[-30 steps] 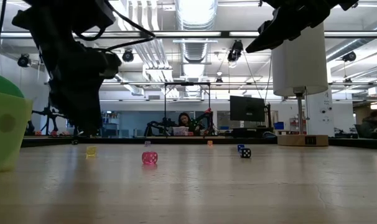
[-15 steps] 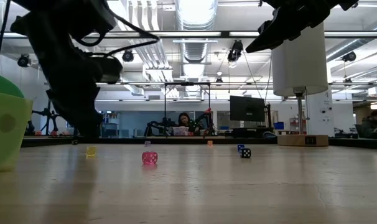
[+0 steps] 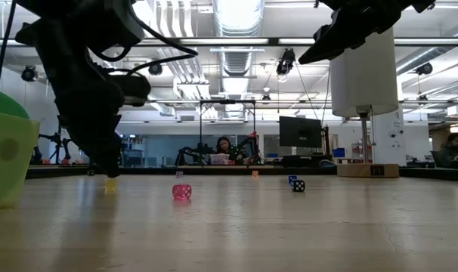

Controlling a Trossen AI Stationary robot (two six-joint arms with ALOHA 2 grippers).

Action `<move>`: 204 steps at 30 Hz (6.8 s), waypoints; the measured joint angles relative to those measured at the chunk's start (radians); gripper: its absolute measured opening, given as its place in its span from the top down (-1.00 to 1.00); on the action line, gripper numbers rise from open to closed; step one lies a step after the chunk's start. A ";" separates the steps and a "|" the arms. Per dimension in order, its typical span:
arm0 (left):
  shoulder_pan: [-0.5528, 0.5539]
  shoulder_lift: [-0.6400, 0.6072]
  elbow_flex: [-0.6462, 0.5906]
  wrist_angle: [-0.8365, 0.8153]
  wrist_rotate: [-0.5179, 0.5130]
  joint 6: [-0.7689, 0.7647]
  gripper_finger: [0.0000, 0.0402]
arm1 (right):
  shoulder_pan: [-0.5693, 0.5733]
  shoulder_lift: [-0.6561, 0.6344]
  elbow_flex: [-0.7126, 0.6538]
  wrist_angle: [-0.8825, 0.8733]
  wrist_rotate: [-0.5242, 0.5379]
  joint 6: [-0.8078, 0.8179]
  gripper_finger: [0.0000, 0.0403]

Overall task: Pick & Place Dice
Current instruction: Put the yellow dice into the yellow bin, then put the blue dice into the yellow bin

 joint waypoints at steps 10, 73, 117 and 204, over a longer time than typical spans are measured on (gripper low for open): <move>0.001 -0.010 0.003 -0.018 0.011 -0.008 0.35 | 0.000 0.000 0.000 0.000 0.000 0.000 0.11; 0.001 0.042 0.021 -0.013 0.065 -0.533 0.16 | 0.000 0.000 0.000 0.000 0.000 0.000 0.11; 0.004 0.064 0.021 -0.020 0.034 -0.546 0.77 | 0.000 0.000 0.000 0.000 0.000 0.000 0.11; -0.625 -0.265 0.012 0.058 0.301 -0.327 -0.11 | 0.000 0.000 0.000 0.000 0.000 0.000 0.10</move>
